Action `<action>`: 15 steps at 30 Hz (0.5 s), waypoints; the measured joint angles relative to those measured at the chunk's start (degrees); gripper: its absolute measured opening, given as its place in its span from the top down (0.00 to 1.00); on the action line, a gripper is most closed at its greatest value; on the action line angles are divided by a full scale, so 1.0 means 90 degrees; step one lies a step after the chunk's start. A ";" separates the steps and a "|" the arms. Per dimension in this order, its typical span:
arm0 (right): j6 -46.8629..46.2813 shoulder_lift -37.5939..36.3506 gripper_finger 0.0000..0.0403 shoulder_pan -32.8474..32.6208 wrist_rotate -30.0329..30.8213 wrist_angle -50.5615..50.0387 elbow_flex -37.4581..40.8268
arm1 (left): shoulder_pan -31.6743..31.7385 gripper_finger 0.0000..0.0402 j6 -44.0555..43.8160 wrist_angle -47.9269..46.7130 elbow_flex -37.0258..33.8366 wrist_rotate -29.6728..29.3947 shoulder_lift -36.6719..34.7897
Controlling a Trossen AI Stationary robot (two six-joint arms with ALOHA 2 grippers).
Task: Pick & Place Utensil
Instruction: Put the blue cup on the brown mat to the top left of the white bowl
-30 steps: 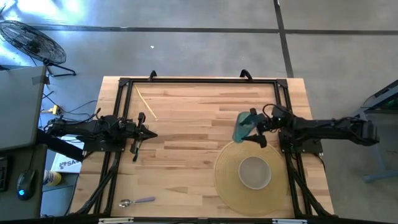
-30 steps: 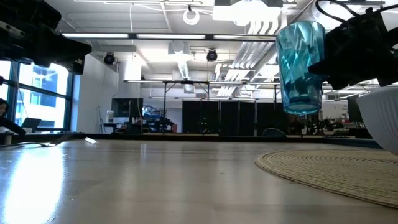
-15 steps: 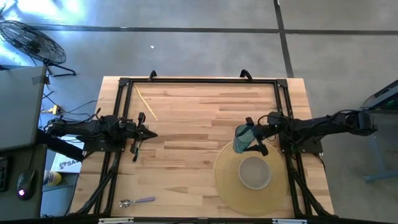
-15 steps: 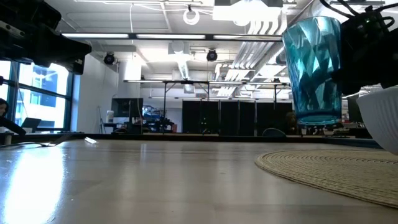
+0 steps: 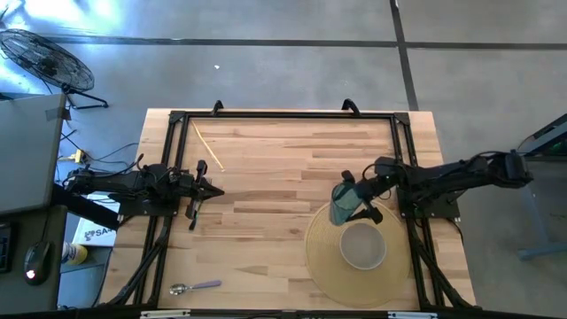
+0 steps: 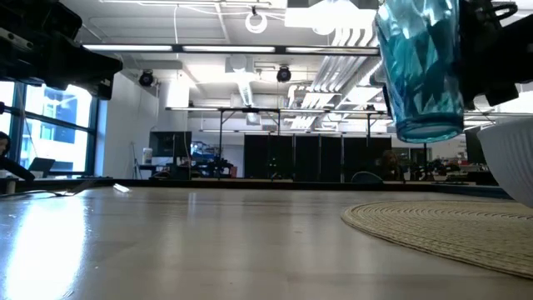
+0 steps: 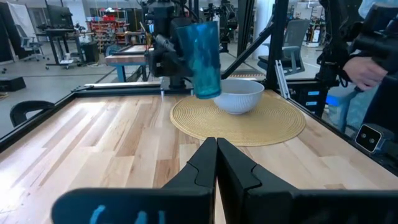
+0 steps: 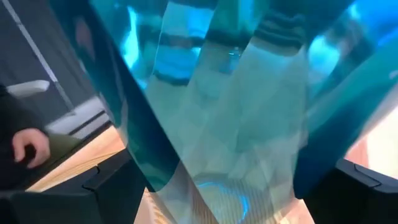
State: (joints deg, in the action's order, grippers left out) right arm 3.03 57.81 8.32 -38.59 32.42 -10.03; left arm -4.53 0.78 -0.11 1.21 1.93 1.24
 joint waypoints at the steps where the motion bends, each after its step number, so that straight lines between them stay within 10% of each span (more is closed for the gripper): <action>1: 0.0000 0.0011 0.15 0.0000 -0.0090 0.0000 -0.0011 | -0.0001 1.00 0.0000 0.0002 0.0002 0.0000 0.0002; 15: 0.0674 0.0764 0.15 0.0005 0.0829 -0.0022 -0.0350 | 0.0001 1.00 0.0000 0.0002 0.0002 0.0000 -0.0001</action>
State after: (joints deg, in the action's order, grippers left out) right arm 9.09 64.68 8.36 -31.13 32.22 -13.18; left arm -4.52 0.78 -0.10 1.23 1.93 1.23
